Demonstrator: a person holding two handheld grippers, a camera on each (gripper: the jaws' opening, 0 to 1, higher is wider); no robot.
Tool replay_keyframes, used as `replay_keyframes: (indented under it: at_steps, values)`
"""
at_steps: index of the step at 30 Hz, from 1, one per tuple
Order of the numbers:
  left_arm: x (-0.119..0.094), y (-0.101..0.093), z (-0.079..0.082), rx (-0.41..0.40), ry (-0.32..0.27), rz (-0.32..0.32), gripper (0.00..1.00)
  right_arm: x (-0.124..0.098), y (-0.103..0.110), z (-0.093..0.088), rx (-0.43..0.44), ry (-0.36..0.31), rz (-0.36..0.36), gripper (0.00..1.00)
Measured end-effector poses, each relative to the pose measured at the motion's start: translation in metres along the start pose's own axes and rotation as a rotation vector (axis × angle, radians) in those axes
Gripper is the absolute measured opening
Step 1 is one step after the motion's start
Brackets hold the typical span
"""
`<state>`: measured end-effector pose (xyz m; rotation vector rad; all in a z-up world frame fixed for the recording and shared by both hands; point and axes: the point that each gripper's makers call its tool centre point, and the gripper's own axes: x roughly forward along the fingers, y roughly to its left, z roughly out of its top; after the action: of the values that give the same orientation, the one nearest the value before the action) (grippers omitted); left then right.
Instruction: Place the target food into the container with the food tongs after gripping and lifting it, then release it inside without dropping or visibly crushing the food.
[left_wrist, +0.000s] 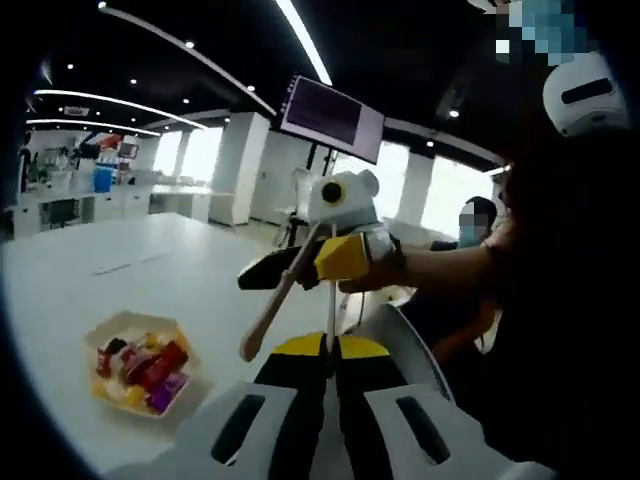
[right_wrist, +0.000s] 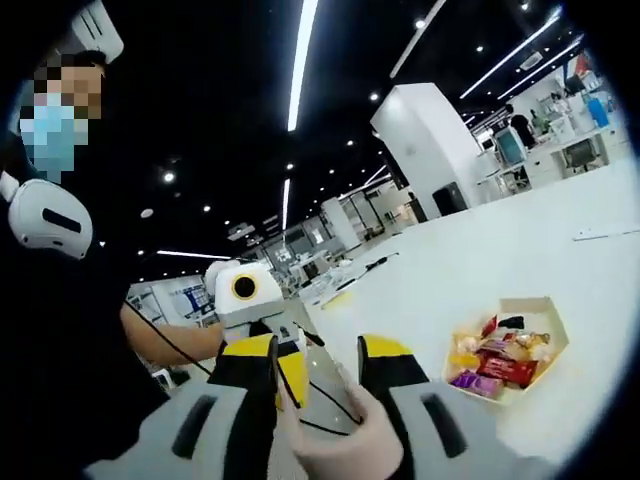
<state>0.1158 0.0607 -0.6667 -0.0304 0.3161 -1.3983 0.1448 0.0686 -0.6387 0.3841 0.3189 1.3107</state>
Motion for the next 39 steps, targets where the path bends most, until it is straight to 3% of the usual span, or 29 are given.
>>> replay_keyframes:
  at_steps: [5, 8, 10, 13, 17, 22, 29, 35, 36, 39]
  values:
    - [0.0, 0.017, -0.024, 0.033, 0.088, 0.028, 0.0, -0.031, -0.027, -0.021, 0.04, 0.038, -0.145, 0.3]
    - [-0.003, 0.033, -0.039, 0.03, 0.13, 0.049, 0.0, -0.057, -0.041, -0.029, 0.076, 0.024, -0.223, 0.28]
    - [-0.006, 0.05, -0.057, 0.087, 0.21, 0.079, 0.0, -0.077, -0.048, -0.035, 0.086, 0.026, -0.283, 0.27]
    - [-0.005, 0.063, -0.09, 0.114, 0.346, 0.066, 0.0, -0.092, -0.047, -0.037, 0.094, 0.013, -0.313, 0.25]
    - [0.002, 0.072, -0.116, 0.136, 0.429, 0.024, 0.0, -0.103, -0.046, -0.04, 0.102, 0.004, -0.358, 0.25]
    - [0.01, 0.089, -0.136, 0.126, 0.465, 0.014, 0.0, -0.105, -0.045, -0.049, 0.114, 0.0, -0.395, 0.24]
    - [0.009, 0.097, -0.164, 0.183, 0.513, -0.013, 0.0, -0.114, -0.047, -0.066, 0.143, 0.017, -0.463, 0.23]
    - [0.013, 0.098, -0.168, 0.209, 0.474, -0.053, 0.02, -0.125, -0.058, -0.073, 0.137, 0.029, -0.55, 0.23]
    - [0.011, 0.099, -0.168, 0.202, 0.474, -0.049, 0.05, -0.126, -0.059, -0.073, 0.136, 0.03, -0.555, 0.23]
    - [0.005, 0.101, -0.159, 0.153, 0.453, -0.003, 0.41, -0.126, -0.059, -0.073, 0.128, 0.045, -0.562, 0.28]
